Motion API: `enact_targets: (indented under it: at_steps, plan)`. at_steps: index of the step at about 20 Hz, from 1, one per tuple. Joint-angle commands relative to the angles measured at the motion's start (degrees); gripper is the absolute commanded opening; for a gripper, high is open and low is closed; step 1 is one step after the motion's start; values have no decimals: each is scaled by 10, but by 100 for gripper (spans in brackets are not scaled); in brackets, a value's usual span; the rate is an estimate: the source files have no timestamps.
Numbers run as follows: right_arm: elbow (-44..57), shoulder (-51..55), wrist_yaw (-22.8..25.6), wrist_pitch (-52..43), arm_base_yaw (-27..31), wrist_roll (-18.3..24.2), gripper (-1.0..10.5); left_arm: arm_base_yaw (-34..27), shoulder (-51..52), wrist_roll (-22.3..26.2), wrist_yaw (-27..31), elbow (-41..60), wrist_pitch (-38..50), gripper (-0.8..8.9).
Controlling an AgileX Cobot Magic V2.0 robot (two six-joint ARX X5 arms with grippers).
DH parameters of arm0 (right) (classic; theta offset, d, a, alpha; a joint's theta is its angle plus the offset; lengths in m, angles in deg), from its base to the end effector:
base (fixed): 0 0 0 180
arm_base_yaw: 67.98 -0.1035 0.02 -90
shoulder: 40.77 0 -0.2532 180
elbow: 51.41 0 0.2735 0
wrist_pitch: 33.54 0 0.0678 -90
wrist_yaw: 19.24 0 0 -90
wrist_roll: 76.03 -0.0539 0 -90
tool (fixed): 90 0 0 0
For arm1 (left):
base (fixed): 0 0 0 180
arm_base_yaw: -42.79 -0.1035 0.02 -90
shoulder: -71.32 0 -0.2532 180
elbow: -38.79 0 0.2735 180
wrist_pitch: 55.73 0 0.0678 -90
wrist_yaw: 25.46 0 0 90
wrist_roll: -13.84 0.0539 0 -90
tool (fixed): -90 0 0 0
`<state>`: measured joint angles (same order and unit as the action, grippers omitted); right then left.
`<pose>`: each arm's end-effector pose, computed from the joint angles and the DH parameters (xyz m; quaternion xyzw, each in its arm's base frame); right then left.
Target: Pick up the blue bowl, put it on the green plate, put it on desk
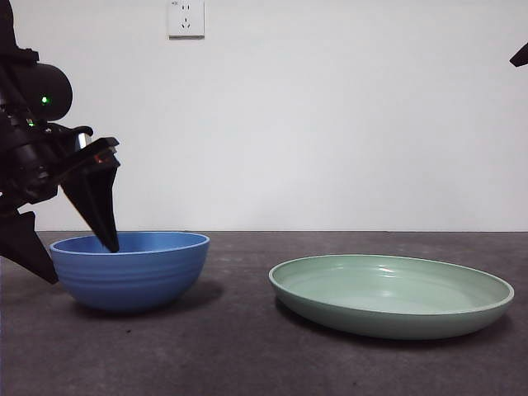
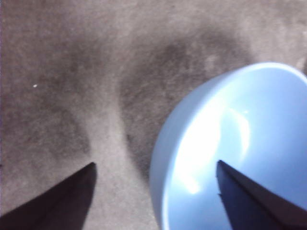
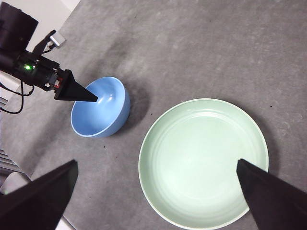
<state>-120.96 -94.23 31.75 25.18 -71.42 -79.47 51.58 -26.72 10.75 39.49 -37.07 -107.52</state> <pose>0.2103 0.0466 0.3084 0.1370 0.3561 0.3267 0.8647 0.3334 -0.0746 0.1389 -0.1057 0.6016 -0.2163 0.7616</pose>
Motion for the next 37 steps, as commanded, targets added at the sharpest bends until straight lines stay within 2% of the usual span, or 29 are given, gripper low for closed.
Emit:
enact_targets:
  at_steps: [1, 3, 4, 5, 10, 13, 15, 19, 25, 28, 31, 37]
  plan:
    - [-10, -3, -1, -3, -2, -5, 639, 1, -12, -2, 2, -12, 3, 259]
    - [-10, -3, -1, -3, -2, -4, 639, 1, -12, -2, 2, -12, 3, 91]
    - [-10, -3, -1, -3, -2, -4, 639, 1, -12, -2, 2, -12, 4, 35]
    - [-10, -3, 0, -3, -2, -4, 639, 1, -12, -2, 2, -12, 4, 18]
    - [-10, 0, 9, 2, -1, -4, 637, 1, -12, -6, 2, -18, -5, 18]
    - [-20, 14, 81, 50, -1, 6, 637, 3, -12, -10, 2, -49, -39, 18]
    - [-27, 28, 106, 77, -1, 16, 637, 11, -12, -25, 9, -82, -65, 18]
    - [-27, 73, 106, 118, -2, 27, 637, 56, -12, -71, 57, -158, -110, 18]
    - [-27, 146, 106, 147, -2, 28, 637, 163, -22, -116, 62, -229, -92, 18]
    - [-27, 167, 106, 154, -2, 28, 637, 214, -54, -125, 63, -275, -93, 18]
    - [-27, 177, 106, 157, -2, 28, 637, 258, -108, -128, 88, -339, -111, 18]
    - [-27, 180, 106, 157, -6, 28, 637, 318, -239, -120, 93, -464, -158, 18]
